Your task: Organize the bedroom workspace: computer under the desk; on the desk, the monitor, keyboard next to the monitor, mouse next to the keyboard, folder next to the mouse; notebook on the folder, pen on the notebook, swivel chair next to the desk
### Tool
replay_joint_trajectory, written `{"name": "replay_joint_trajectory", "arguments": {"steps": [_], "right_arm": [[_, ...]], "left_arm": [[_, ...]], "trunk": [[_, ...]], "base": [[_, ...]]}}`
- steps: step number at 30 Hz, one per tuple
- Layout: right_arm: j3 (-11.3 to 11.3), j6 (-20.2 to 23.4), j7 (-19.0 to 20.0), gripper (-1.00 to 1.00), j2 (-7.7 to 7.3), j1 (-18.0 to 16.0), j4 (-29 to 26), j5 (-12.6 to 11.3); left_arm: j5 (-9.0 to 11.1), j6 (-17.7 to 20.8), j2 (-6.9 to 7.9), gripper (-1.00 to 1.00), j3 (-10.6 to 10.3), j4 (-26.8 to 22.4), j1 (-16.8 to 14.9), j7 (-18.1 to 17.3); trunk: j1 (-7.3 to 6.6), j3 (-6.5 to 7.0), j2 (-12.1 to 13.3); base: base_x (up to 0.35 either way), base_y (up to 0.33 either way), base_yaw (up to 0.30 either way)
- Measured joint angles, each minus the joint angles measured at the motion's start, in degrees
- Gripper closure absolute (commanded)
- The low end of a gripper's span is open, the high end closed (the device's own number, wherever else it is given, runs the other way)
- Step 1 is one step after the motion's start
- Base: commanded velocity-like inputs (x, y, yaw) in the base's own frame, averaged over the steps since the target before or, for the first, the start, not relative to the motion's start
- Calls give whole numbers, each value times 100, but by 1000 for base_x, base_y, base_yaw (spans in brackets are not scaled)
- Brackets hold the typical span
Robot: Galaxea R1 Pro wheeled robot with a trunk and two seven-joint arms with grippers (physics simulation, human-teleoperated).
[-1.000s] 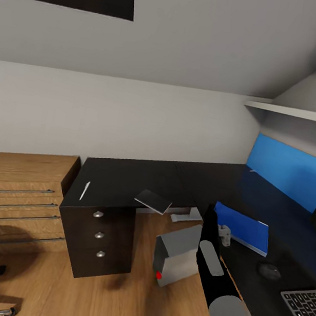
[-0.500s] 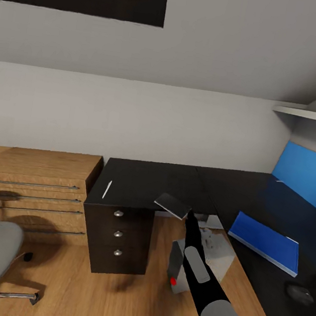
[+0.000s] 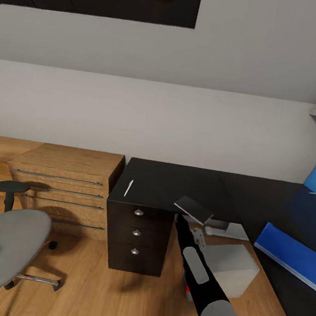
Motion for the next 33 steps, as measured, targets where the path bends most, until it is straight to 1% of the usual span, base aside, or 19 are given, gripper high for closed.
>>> {"name": "replay_joint_trajectory", "arguments": {"steps": [3, 8, 9, 10, 15, 18, 20, 25, 28, 30, 33], "right_arm": [[-138, 65, 9, -100, -2, 1, -8, -1], [-484, 98, 37, -100, 0, 1, -52, -2], [-586, 99, 47, -100, 0, 1, -72, -2], [-624, 98, 49, -100, -2, 1, -79, -3], [-745, 94, 58, -100, -24, 0, -103, -15], [-762, 95, 59, -100, -64, 0, -110, -16], [-771, 95, 59, -100, -116, 0, -113, -17], [-815, 93, 68, -100, -164, 0, -115, -17], [-943, 91, 94, -100, -201, 0, -116, -12], [-1102, 104, 137, -100, -222, 0, -116, -2], [-1147, 114, 151, -100, -234, 0, -116, -3]], "left_arm": [[0, 0, 9, -100, -1, -35, -1, -1], [-2, 4, 41, -100, -2, -171, 3, -3], [-1, 6, 52, -100, -3, -227, 4, -3], [1, 8, 59, -100, -3, -254, 5, -4], [7, 13, 101, -100, -3, -372, 7, -11], [9, 14, 109, -100, -3, -440, 10, -13], [10, 20, 113, -100, -3, -552, 13, -15], [8, 38, 118, -100, -3, -773, 11, -17], [7, 46, 125, -100, -3, -910, 9, -17], [6, 50, 143, -100, -4, -992, 8, -17], [6, 55, 149, -100, -6, -1028, 8, -17]], "trunk": [[66, -54, -120], [176, -144, -321], [198, -161, -361], [220, -179, -401], [330, -269, -602], [395, -323, -722], [439, -359, -802], [549, -449, -1003], [615, -503, -1123], [659, -539, -1203], [725, -593, -1324]], "base": [[0, 0, 118], [0, 0, 49], [0, 0, 19], [0, 0, 16], [0, 0, 8], [0, 0, 2], [0, 0, 1], [0, 0, 0], [0, 0, 0], [0, 0, 0], [0, 0, 0]]}}
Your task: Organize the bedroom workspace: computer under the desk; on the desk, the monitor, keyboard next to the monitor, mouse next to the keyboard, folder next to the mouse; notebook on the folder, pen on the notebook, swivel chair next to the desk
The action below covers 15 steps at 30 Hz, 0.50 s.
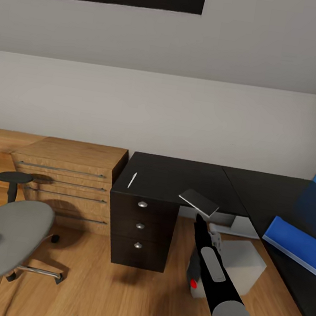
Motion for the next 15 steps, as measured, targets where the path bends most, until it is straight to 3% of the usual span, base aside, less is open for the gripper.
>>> {"name": "replay_joint_trajectory", "arguments": {"steps": [5, 9, 15], "right_arm": [[-33, 9, 11, -100, -16, 0, 0, -7], [-47, 11, 14, -100, -25, 0, 0, -7], [-52, 12, 15, -100, -38, -1, 0, -2]], "left_arm": [[0, 22, 4, -100, -6, -72, 0, -1], [-1, 194, 27, -100, -9, -564, 122, -3], [5, 890, 134, -100, -23, -1518, 563, -11]], "trunk": [[110, -90, -201], [198, -162, -361], [329, -271, -602]], "base": [[0, 0, 0], [0, 0, 0], [0, 0, 0]]}}
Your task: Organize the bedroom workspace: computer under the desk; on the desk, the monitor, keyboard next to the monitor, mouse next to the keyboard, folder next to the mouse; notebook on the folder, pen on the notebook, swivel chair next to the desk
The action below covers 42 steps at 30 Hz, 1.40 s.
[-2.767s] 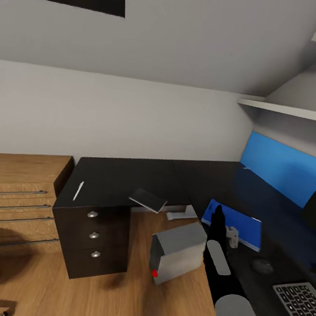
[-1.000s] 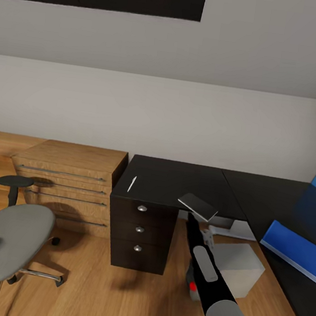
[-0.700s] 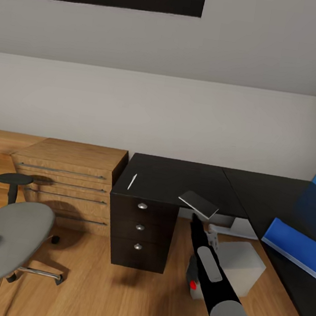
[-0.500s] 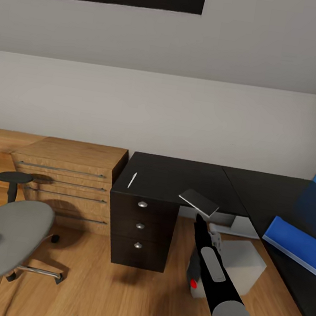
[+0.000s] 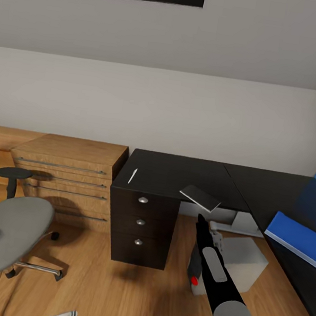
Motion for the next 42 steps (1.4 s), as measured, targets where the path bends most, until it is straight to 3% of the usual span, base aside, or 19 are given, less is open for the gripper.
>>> {"name": "replay_joint_trajectory", "arguments": {"steps": [7, 12, 15, 20, 32, 42], "right_arm": [[-2, 0, 8, -100, -101, 0, 0, -9], [-8, 0, 59, -100, -133, 0, 0, -13], [-9, -1, 148, -100, -144, 0, 0, -14], [-4, -2, 221, -100, -148, 0, 0, -15], [-5, 52, 508, -100, -146, 0, 0, -68], [-24, 80, 768, -100, -150, 0, -6, -506]], "left_arm": [[144, 1169, 73, -100, -5, -890, 426, -389], [206, 1546, 130, -100, 10, -1081, 520, -1024], [235, 1658, 301, -100, 11, -1133, 547, -1449], [248, 1718, 463, -100, -1, -1147, 561, -1694], [254, 1729, 531, -100, 1, -950, 565, -1767], [255, 1730, 524, -100, 1, -893, 566, -1772]], "trunk": [[154, -125, -281], [242, -198, -442], [242, -198, -442], [242, -198, -442], [242, -198, -443], [241, -198, -443]], "base": [[0, 0, 0], [0, 0, 0], [0, 0, 0], [0, 0, 0], [17, 0, 0], [173, 0, 0]]}}
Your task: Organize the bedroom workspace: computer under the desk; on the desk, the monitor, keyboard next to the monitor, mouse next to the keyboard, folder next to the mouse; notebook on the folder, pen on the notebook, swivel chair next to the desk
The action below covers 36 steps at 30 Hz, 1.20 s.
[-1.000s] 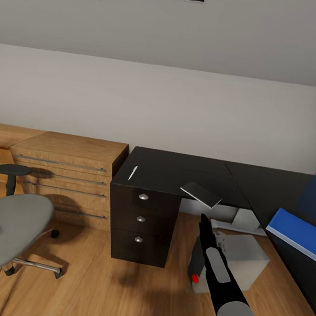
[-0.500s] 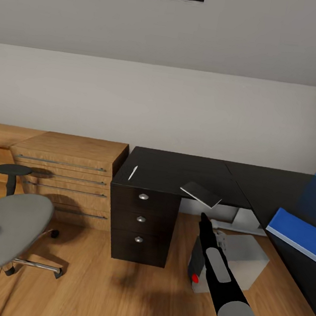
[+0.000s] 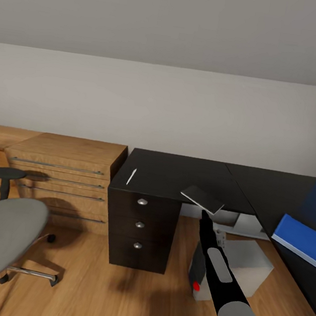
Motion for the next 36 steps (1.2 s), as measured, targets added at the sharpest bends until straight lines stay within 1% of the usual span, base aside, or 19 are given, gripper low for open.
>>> {"name": "replay_joint_trajectory", "arguments": {"steps": [1, 2, 6, 7, 8, 13, 23, 29, 36], "right_arm": [[-10, 0, 5, -100, -1, 0, 0, -28], [-107, 0, 18, -100, 0, 0, 0, -93], [-319, 0, 24, -100, 4, 0, 0, -130], [-442, 0, 25, -100, 5, 0, 1, -139], [-459, 0, 24, -100, 5, 0, 1, -140], [-504, 0, 20, -100, 0, 0, 3, -141], [-511, 0, 19, -100, 4, 0, 7, -141], [-504, 0, 26, -100, 5, 0, 9, -141], [-502, 0, 27, -100, 6, 0, 9, -138]], "left_arm": [[0, 0, 0, -100, 0, 2, 0, 1], [0, 0, -1, -100, 0, 7, 0, 5], [0, 0, -1, -100, 0, 26, 0, 6], [0, 4, -7, -100, -4, 44, -1, 16], [1, 5, -7, -100, -3, 47, -1, 19], [7, 8, -3, -100, 5, 53, 0, 29], [8, 6, -2, -100, 3, 55, -2, 31], [7, -30, -7, -100, 2, 67, 0, 31], [2, -66, -6, -100, 18, 268, 0, 31]], "trunk": [[0, 0, 0], [1, 0, 0], [0, 0, 0], [-1, 0, 0], [-1, 0, 0], [1, 0, 0], [1, 0, 0], [-1, 0, 0], [1, 0, 0]], "base": [[35, 0, 0], [28, 0, 0], [84, 0, 0], [163, 0, 0], [105, 0, 0], [53, 0, 0], [18, 1, 0], [188, 41, 0], [60, 10, 0]]}}
